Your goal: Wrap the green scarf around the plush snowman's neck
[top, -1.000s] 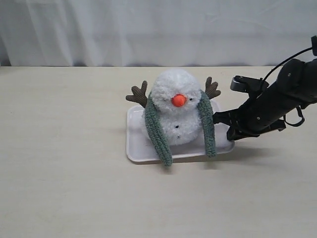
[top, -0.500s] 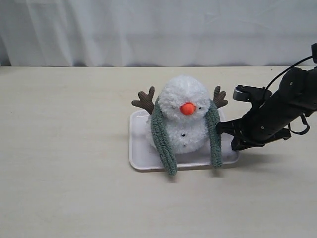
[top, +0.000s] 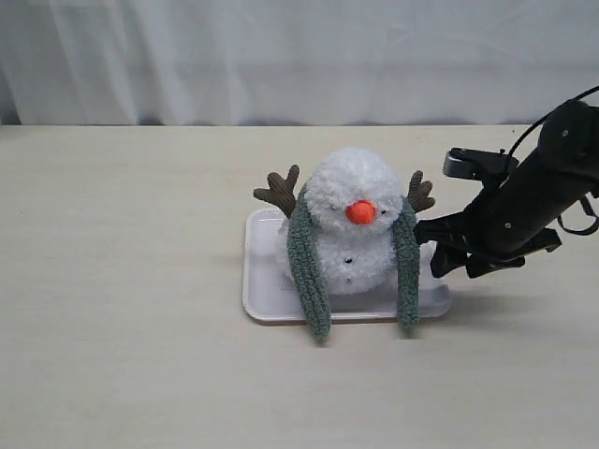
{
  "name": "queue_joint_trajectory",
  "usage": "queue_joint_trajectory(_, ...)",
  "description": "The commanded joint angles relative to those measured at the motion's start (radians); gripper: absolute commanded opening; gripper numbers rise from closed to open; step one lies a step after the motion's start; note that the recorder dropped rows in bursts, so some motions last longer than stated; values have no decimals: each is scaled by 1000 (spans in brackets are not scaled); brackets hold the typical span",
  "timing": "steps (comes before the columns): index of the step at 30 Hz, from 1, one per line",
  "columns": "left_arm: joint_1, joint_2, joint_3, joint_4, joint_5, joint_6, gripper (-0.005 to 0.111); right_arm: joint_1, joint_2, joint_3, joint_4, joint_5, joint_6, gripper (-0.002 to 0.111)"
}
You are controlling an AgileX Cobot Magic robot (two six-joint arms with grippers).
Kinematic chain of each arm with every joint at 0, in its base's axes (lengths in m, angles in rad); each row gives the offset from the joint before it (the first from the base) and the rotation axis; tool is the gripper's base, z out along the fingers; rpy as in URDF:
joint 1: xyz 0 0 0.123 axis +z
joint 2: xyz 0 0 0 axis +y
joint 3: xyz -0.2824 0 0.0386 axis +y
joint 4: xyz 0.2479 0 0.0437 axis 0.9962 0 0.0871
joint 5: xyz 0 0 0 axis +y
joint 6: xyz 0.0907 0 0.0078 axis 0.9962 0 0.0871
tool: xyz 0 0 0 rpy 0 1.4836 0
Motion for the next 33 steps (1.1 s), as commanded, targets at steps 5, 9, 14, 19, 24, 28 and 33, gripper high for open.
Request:
queue_joint_trajectory(5, -5, -2, 2, -5, -14, 1, 0, -5, -186, -5, -26, 60, 15, 49)
queue_joint_trajectory(9, -5, -2, 2, -5, -14, 1, 0, -5, -270, -5, -26, 74, 15, 49)
queue_joint_trajectory(14, -5, -2, 2, -5, -14, 1, 0, -3, -384, -5, -24, 99, 15, 49)
queue_joint_trajectory(19, -5, -2, 2, -5, -14, 1, 0, -3, -525, 16, -18, 96, 13, 49)
queue_joint_trajectory(24, -5, -2, 2, -5, -11, 1, 0, -3, -691, 83, -10, 17, 13, 49)
queue_joint_trajectory(28, -5, -2, 2, -5, -11, 1, 0, -3, -849, 153, -10, -50, 8, 39)
queue_joint_trajectory(33, -5, -2, 2, -5, -11, 1, 0, -3, -1018, 233, -10, -84, -17, 20)
